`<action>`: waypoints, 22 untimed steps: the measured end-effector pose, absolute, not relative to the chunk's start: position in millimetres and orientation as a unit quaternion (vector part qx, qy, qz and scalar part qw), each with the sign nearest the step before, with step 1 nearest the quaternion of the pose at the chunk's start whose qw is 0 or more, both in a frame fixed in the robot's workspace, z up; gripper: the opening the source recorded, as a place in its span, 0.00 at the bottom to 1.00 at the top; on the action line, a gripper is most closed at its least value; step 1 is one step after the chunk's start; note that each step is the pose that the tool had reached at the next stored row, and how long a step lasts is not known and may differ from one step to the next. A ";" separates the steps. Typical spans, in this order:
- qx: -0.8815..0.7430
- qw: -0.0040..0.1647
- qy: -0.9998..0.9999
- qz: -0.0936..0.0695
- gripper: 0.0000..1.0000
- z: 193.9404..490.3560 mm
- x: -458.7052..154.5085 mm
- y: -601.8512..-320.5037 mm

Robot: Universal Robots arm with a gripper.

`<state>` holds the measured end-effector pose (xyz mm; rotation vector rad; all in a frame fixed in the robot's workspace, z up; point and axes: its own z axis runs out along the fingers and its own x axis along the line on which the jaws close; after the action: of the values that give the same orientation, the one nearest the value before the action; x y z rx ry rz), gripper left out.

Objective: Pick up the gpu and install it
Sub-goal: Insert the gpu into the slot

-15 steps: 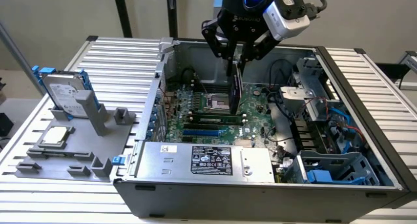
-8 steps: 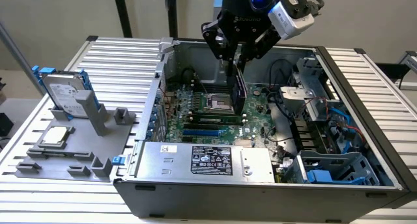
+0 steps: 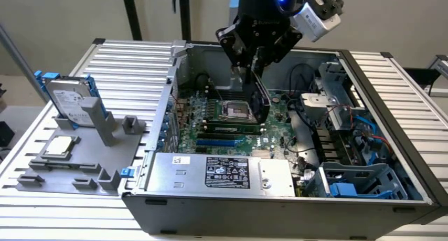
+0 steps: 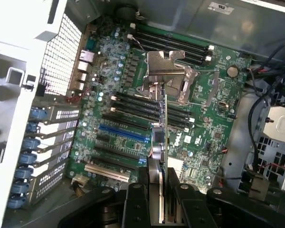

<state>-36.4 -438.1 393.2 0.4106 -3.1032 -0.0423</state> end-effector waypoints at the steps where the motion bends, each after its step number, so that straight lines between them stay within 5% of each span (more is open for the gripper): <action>1: 0.140 0.006 -0.990 -0.013 0.27 392.9 -36.4 -438.1; 22: 0.326 0.008 -0.945 -0.012 0.27 384.7 -36.4 -438.1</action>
<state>-36.4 -438.1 384.7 1.0188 -2.9544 -0.0379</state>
